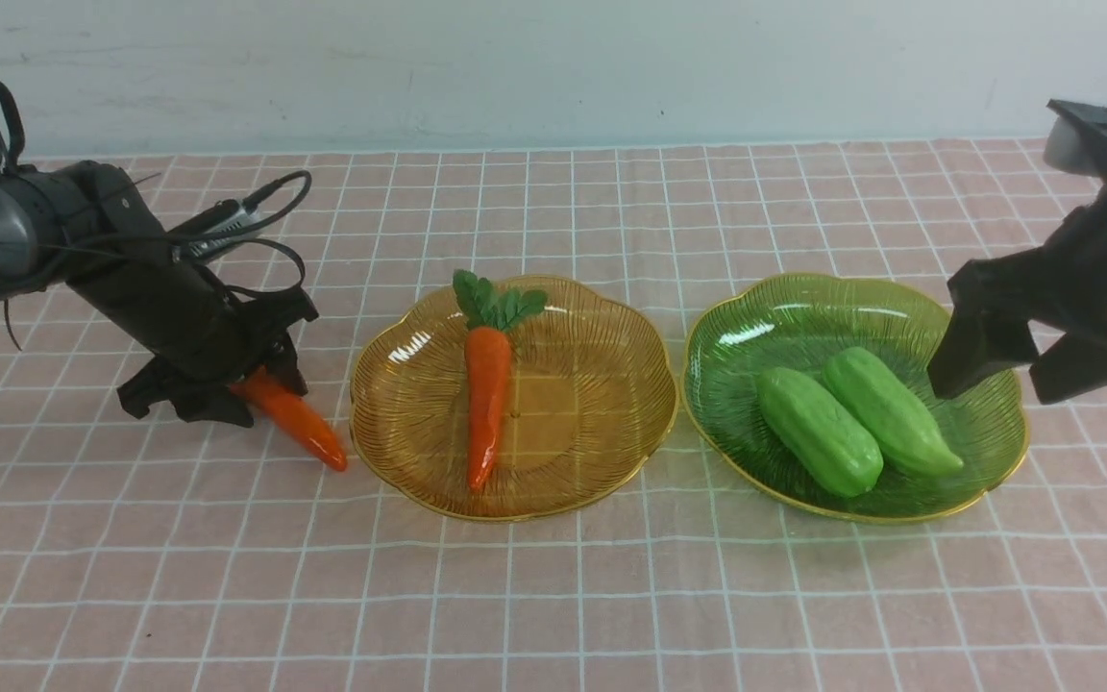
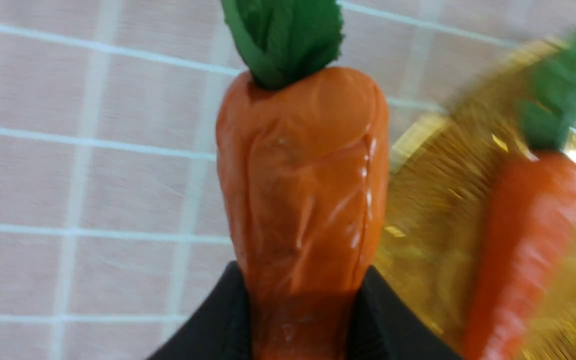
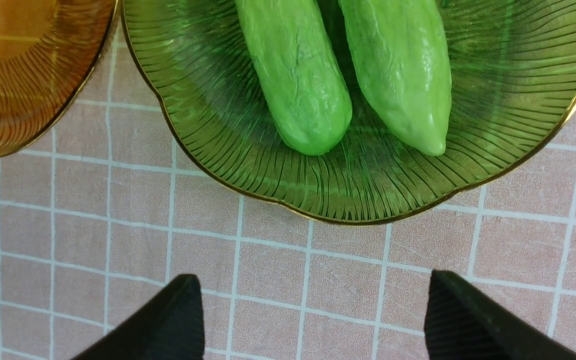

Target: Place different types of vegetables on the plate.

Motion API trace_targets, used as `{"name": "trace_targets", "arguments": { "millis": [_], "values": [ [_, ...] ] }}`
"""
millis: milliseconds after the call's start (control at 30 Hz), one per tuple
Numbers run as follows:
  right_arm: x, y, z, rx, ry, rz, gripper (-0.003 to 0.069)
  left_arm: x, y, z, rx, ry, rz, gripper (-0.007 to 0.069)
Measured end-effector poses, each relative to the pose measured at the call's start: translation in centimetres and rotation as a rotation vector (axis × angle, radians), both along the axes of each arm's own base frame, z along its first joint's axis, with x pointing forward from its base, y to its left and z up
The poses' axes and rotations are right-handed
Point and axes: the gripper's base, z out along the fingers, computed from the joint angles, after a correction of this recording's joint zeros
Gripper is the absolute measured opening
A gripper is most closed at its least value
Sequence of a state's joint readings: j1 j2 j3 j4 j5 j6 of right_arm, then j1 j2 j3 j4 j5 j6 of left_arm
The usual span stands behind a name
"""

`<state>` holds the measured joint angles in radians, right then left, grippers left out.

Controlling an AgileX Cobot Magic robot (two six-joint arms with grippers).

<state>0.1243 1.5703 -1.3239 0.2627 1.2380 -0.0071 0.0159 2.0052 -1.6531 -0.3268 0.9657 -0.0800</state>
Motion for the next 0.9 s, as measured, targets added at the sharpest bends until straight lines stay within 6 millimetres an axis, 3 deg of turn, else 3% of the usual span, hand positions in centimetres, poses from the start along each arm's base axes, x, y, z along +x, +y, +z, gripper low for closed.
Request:
{"name": "trace_targets", "arguments": {
  "millis": [100, 300, 433, 567, 700, 800, 900],
  "values": [
    [0.0, 0.0, 0.0, -0.001, -0.005, 0.003, 0.0538, -0.3, -3.2, 1.3, 0.006, 0.005, -0.114, 0.0190],
    [0.1, 0.0, 0.0, -0.007, -0.018, 0.029, 0.0524, -1.3, -8.4, 1.0, 0.088, -0.001, -0.281, 0.0211],
    [0.0, -0.1, 0.0, -0.033, -0.026, 0.067, 0.0426, -1.6, -11.5, 1.0, 0.183, -0.077, -0.378, 0.0245],
    [-0.3, -0.2, 0.5, -0.045, -0.047, 0.086, 0.0281, -1.5, -12.4, 1.1, 0.235, -0.141, -0.409, 0.0277],
    [-1.5, -0.4, 2.4, -0.041, -0.107, 0.088, 0.0125, -1.4, -12.5, 1.2, 0.243, -0.155, -0.408, 0.0326],
    [-3.0, -0.6, 4.4, -0.036, -0.174, 0.086, 0.0041, -1.4, -12.4, 1.2, 0.248, -0.155, -0.406, 0.0355],
    [-6.0, -1.0, 7.8, -0.026, -0.294, 0.084, -0.0003, -1.4, -12.4, 1.2, 0.249, -0.155, -0.404, 0.0368]
  ]
}}
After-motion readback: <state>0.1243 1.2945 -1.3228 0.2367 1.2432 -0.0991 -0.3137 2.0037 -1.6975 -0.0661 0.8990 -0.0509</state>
